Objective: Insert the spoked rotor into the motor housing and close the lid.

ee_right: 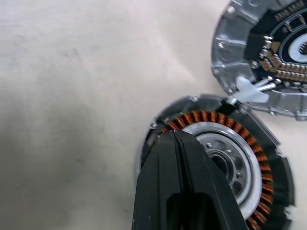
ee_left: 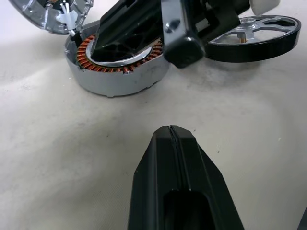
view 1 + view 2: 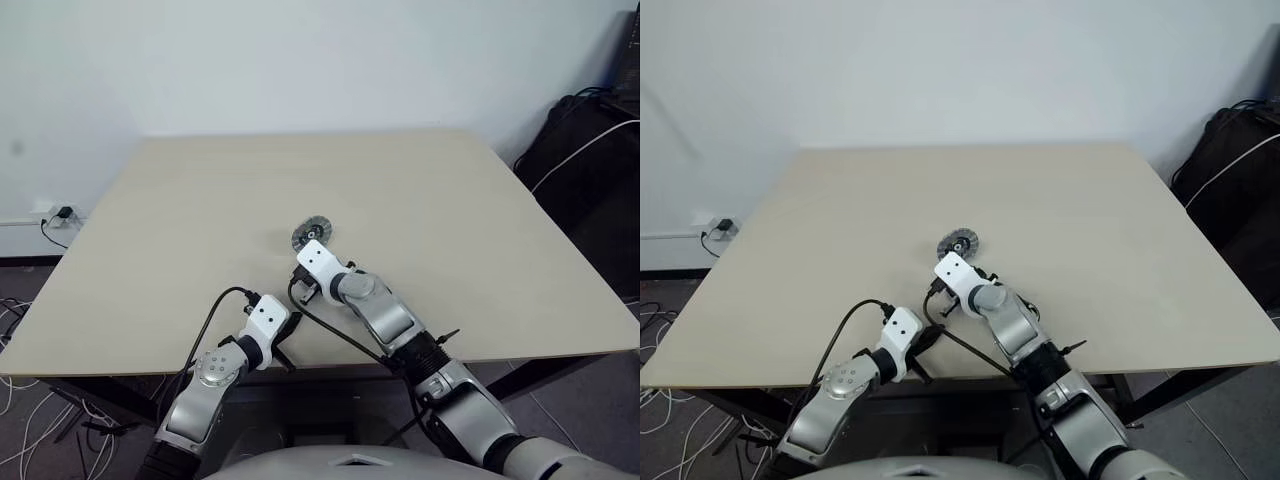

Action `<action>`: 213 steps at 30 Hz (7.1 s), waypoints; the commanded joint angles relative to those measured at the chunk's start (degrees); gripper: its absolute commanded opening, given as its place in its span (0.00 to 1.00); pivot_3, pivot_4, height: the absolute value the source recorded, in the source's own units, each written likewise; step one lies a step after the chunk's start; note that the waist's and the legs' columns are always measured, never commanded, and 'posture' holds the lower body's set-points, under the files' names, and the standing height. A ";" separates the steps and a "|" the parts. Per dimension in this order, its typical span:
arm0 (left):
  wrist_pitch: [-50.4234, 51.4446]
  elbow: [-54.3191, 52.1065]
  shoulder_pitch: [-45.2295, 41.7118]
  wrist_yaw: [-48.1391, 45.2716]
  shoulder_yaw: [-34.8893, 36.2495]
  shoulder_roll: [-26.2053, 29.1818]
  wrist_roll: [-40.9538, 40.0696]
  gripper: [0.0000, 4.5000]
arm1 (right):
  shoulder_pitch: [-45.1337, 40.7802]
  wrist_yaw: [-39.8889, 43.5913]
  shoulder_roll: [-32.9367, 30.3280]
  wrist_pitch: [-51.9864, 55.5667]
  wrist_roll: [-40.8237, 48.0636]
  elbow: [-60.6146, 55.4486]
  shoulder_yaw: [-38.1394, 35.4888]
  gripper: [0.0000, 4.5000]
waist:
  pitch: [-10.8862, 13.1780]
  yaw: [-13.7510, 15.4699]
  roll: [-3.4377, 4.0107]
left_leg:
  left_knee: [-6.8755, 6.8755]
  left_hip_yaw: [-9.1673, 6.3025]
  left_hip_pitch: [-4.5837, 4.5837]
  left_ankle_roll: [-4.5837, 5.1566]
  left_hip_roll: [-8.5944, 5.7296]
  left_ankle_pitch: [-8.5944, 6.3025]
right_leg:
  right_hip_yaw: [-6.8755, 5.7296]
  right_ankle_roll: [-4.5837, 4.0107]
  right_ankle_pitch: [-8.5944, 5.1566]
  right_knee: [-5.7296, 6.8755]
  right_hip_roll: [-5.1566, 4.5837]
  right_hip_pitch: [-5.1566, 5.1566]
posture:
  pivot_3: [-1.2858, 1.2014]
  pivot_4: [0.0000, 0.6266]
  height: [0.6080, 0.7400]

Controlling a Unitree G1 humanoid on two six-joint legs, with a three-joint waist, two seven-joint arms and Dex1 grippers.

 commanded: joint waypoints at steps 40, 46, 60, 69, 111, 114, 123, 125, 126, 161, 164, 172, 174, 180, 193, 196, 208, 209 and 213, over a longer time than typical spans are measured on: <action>-0.51 -2.83 -0.35 -0.14 0.02 -0.23 -0.97 0.00 | -0.16 -5.80 2.41 -4.25 -0.04 1.11 -6.99 0.01 | 0.01 -0.02 0.03 | -0.03 -0.05 0.12 -0.05 0.05 0.03 | 0.03 -0.04 -0.03 0.00 0.09 0.11 | 0.52 0.00 1.00; -0.39 -2.95 -0.19 0.02 0.06 -0.26 -0.95 0.00 | 2.55 -2.50 1.17 -0.43 -1.45 2.99 -2.83 0.01 | -0.04 -0.03 0.09 | -0.05 -0.05 0.12 -0.05 0.05 0.03 | 0.04 -0.07 -0.04 0.00 0.08 0.11 | 0.52 0.00 1.00; -0.22 -2.71 -0.71 -0.49 -0.15 -0.09 -0.86 0.00 | 0.55 -6.02 2.15 -3.11 0.41 -2.73 -8.56 0.01 | -0.01 0.00 0.07 | -0.06 -0.12 0.21 -0.12 0.06 0.08 | 0.04 -0.08 -0.06 0.00 0.12 0.18 | 0.52 0.00 1.00; -0.32 -2.35 -0.75 -0.11 -0.22 -0.42 -0.81 0.00 | -1.22 -7.42 2.72 1.63 -1.01 0.15 -7.63 0.01 | -0.01 -0.01 0.07 | -0.17 -0.12 0.21 -0.12 0.06 0.08 | 0.06 -0.14 -0.09 0.00 0.11 0.12 | 0.52 0.00 1.00; -0.30 -2.52 -0.30 0.40 0.12 -0.52 -0.97 0.00 | -2.54 -3.03 0.85 6.74 -1.97 -0.06 -4.40 0.05 | -0.01 0.05 0.07 | -0.20 -0.16 0.22 -0.16 0.05 0.11 | 0.05 -0.14 -0.09 -0.01 0.11 0.14 | 0.52 0.00 1.00; -0.41 -2.31 -0.48 0.41 -0.03 -0.69 -0.96 0.00 | -2.64 -2.50 0.58 8.33 -2.40 -1.19 -3.83 0.21 | -0.01 0.04 0.07 | -0.20 -0.16 0.22 -0.16 0.05 0.11 | 0.04 -0.14 -0.09 -0.02 0.10 0.14 | 0.52 0.00 1.00; -0.62 -1.99 -0.77 0.24 0.01 -0.97 -0.97 0.00 | -2.97 -2.86 0.28 9.30 -3.15 -1.44 -3.45 0.43 | -0.01 0.00 0.07 | -0.27 -0.16 0.21 -0.17 0.06 0.11 | 0.05 -0.16 -0.10 -0.02 0.10 0.10 | 0.52 0.00 1.00; -0.65 -1.92 -0.85 0.28 0.03 -1.02 -0.93 0.00 | -3.18 -2.96 0.34 9.55 -3.30 -1.12 -3.35 0.43 | -0.01 0.00 0.07 | -0.27 -0.16 0.22 -0.17 0.06 0.11 | 0.05 -0.16 -0.10 -0.02 0.10 0.10 | 0.52 0.00 1.00; -0.64 -1.90 -0.88 0.30 0.05 -1.05 -0.92 0.00 | -3.30 -3.07 0.40 9.71 -3.39 -0.93 -3.29 0.43 | -0.01 0.00 0.07 | -0.27 -0.16 0.22 -0.17 0.06 0.11 | 0.05 -0.16 -0.10 -0.02 0.10 0.11 | 0.52 0.00 1.00; -0.99 -1.79 -0.71 1.15 0.06 -1.31 -0.82 0.00 | -7.43 -2.34 3.44 21.35 -2.73 2.64 -3.41 0.34 | -0.03 -0.03 0.08 | -0.40 -0.18 0.23 -0.17 0.05 0.09 | 0.04 -0.17 -0.10 -0.04 0.09 0.06 | 0.52 0.00 1.00; -1.01 -1.69 -0.81 1.10 0.06 -1.26 -0.80 0.00 | -7.34 -2.33 3.39 21.28 -2.73 2.48 -3.30 0.15 | -0.03 -0.03 0.08 | -0.42 -0.18 0.22 -0.17 0.05 0.09 | 0.04 -0.18 -0.11 -0.05 0.08 0.05 | 0.52 0.00 1.00; -0.97 -1.67 -0.83 0.98 0.03 -1.15 -0.81 0.00 | -7.00 -2.51 3.40 21.02 -2.01 1.40 -3.37 0.00 | -0.04 -0.02 0.08 | -0.40 -0.19 0.23 -0.18 0.04 0.10 | 0.03 -0.18 -0.11 -0.05 0.09 0.07 | 0.52 0.00 1.00; -0.93 -1.70 -0.83 0.96 0.02 -1.12 -0.80 0.00 | -6.79 -2.76 3.29 20.76 -1.76 0.50 -3.77 0.00 | -0.04 -0.01 0.08 | -0.40 -0.19 0.22 -0.18 0.04 0.10 | 0.03 -0.18 -0.11 -0.05 0.09 0.05 | 0.52 0.00 1.00; -0.86 -1.71 -0.87 0.79 -0.05 -1.09 -0.86 0.00 | -5.95 -3.63 2.75 18.57 -1.08 -2.82 -5.26 0.00 | -0.03 -0.01 0.08 | -0.42 -0.19 0.18 -0.18 0.04 0.09 | 0.04 -0.18 -0.11 -0.05 0.08 0.01 | 0.52 0.00 1.00; -0.61 -1.63 -1.08 0.44 -0.14 -1.16 -0.87 0.00 | -5.40 -3.66 2.47 14.78 -1.13 -1.87 -3.55 0.00 | -0.02 -0.05 0.08 | -0.41 -0.18 0.17 -0.19 0.05 0.10 | 0.04 -0.18 -0.11 -0.05 0.09 -0.01 | 0.52 0.00 1.00; -0.60 -1.70 -0.99 0.57 -0.04 -1.21 -0.88 0.00 | -5.40 -3.06 2.76 14.18 -0.96 -0.86 -3.06 0.00 | -0.01 -0.05 0.08 | -0.41 -0.18 0.17 -0.19 0.05 0.10 | 0.04 -0.18 -0.11 -0.05 0.09 -0.01 | 0.52 0.00 1.00; -0.52 -1.84 -0.68 0.94 0.16 -1.15 -0.95 0.00 | -4.99 0.85 2.98 13.76 0.76 -1.83 -2.34 0.00 | -0.02 -0.20 0.08 | -0.42 -0.18 0.18 -0.19 0.06 0.10 | 0.04 -0.18 -0.11 -0.05 0.10 -0.01 | 0.52 0.00 1.00; -0.51 -1.82 -0.70 0.92 0.14 -1.15 -0.97 0.00 | -4.95 0.91 2.96 13.70 0.71 -1.80 -2.31 0.00 | -0.02 -0.20 0.08 | -0.42 -0.18 0.18 -0.19 0.06 0.10 | 0.04 -0.18 -0.11 -0.05 0.11 -0.01 | 0.52 0.00 1.00; -0.51 -1.82 -0.74 0.88 0.08 -1.15 -0.97 0.00 | -4.59 -0.21 2.74 11.34 0.20 -2.09 -2.81 0.00 | -0.01 -0.21 0.08 | -0.42 -0.18 0.18 -0.19 0.06 0.10 | 0.04 -0.18 -0.11 -0.05 0.10 -0.01 | 0.52 0.00 1.00</action>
